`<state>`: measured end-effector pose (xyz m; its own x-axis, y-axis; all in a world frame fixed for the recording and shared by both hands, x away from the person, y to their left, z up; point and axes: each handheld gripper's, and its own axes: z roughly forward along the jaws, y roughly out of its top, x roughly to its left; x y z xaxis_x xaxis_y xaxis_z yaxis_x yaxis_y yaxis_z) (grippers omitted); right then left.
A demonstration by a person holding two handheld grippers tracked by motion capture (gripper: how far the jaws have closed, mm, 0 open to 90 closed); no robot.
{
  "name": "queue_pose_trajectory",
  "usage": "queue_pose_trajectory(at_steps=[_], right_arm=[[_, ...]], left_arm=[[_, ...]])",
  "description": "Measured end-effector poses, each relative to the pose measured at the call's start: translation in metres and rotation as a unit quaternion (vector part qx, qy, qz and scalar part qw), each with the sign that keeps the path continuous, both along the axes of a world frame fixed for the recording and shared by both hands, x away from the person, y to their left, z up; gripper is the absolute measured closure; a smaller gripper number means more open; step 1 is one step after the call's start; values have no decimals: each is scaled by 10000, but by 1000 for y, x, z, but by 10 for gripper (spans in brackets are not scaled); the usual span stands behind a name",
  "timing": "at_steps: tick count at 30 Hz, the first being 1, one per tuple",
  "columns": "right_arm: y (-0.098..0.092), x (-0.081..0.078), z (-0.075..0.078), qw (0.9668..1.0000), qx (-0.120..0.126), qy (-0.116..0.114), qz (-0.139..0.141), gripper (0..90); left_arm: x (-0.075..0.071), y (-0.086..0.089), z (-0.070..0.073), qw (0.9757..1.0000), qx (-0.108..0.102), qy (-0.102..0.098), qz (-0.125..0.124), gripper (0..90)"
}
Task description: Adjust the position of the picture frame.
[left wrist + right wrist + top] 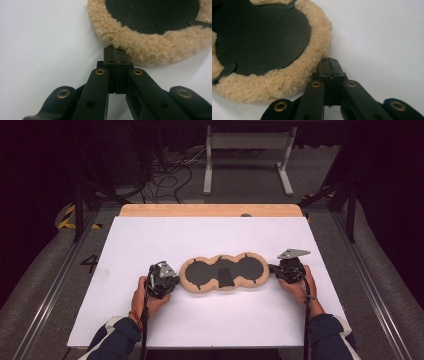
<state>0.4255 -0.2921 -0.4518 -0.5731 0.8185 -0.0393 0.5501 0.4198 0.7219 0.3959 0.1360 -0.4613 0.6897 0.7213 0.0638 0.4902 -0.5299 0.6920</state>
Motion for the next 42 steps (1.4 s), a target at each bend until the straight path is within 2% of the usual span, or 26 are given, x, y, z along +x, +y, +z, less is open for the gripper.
queue_pose_trajectory(at_steps=[3,10,12,21,22,28,30,33,36,39,40,42], right_arm=[[3,-6,0,9999,17,-5,-121,900],[5,-17,-2,9998,54,-58,-205,900],[6,-18,-2,9997,44,-79,-240,900],[8,-19,-2,9995,53,-78,-291,900],[6,-18,-2,9996,93,-65,-247,900],[4,-18,-3,9995,173,-31,-262,900],[0,-17,-4,9989,391,23,-239,890],[-8,-17,-1,9961,867,52,-176,874],[-7,-20,3,9972,731,-66,-164,871],[-3,-24,8,9979,632,-131,-64,846],[0,-28,13,9977,647,-203,21,819],[1,-30,15,9972,712,-218,42,799]], left_arm=[[4,0,0,10000,75,-64,5,898],[11,1,0,10000,57,-50,54,898],[12,3,0,10000,66,-67,-13,898],[14,7,-2,9999,-101,-26,-78,898],[13,7,-2,9999,-72,-51,-99,898],[14,11,-3,9996,-211,-27,-167,894],[13,13,-2,9995,-225,-61,-197,881],[8,23,3,9990,-346,-120,-275,881],[1,33,9,9983,-456,-208,-313,865],[-10,46,18,9960,-749,-304,-370,833],[-14,50,20,9950,-875,-300,-388,794],[-26,59,23,9927,-1063,-376,-425,779]])
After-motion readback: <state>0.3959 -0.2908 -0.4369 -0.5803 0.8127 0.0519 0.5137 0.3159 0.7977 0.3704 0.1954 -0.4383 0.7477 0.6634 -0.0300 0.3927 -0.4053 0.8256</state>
